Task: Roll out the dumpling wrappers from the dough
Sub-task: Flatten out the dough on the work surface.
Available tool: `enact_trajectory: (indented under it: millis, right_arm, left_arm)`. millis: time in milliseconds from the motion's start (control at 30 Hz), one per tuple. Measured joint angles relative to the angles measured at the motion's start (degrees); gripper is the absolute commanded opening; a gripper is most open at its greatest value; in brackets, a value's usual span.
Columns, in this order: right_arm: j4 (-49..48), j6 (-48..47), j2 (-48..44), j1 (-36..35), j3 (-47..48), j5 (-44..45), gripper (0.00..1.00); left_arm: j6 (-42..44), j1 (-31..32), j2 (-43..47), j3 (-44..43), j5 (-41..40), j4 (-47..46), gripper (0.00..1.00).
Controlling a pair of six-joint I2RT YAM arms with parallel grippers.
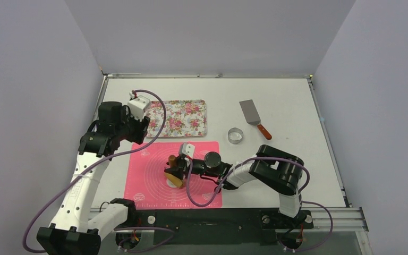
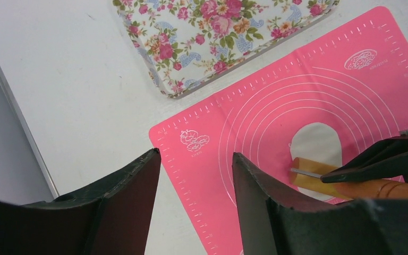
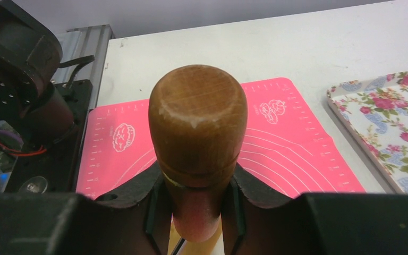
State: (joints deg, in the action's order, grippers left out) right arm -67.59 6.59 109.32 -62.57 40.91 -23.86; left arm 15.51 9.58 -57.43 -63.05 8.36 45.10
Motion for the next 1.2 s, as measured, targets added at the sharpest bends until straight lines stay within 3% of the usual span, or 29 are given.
enact_trajectory:
  millis: [300,633,867,1200]
  right_arm:
    - [-0.2,-6.7,-4.7,2.7,-6.2,3.9,0.0]
    - [5.2,-10.2,-4.7,1.6,-2.6,3.7,0.0]
    - [8.3,-10.7,-2.0,-0.4,2.3,-0.2,0.0]
    - [2.4,-4.3,1.2,-2.0,2.7,-7.2,0.0]
  left_arm:
    - [0.9,-1.9,0.1,6.3,0.4,-1.9,0.5]
    - [3.0,-4.9,0.1,13.2,0.9,-2.1,0.5]
    - [4.5,-7.1,0.2,15.1,1.7,-2.1,0.51]
    - [5.1,-8.2,0.7,16.7,2.4,-2.1,0.51]
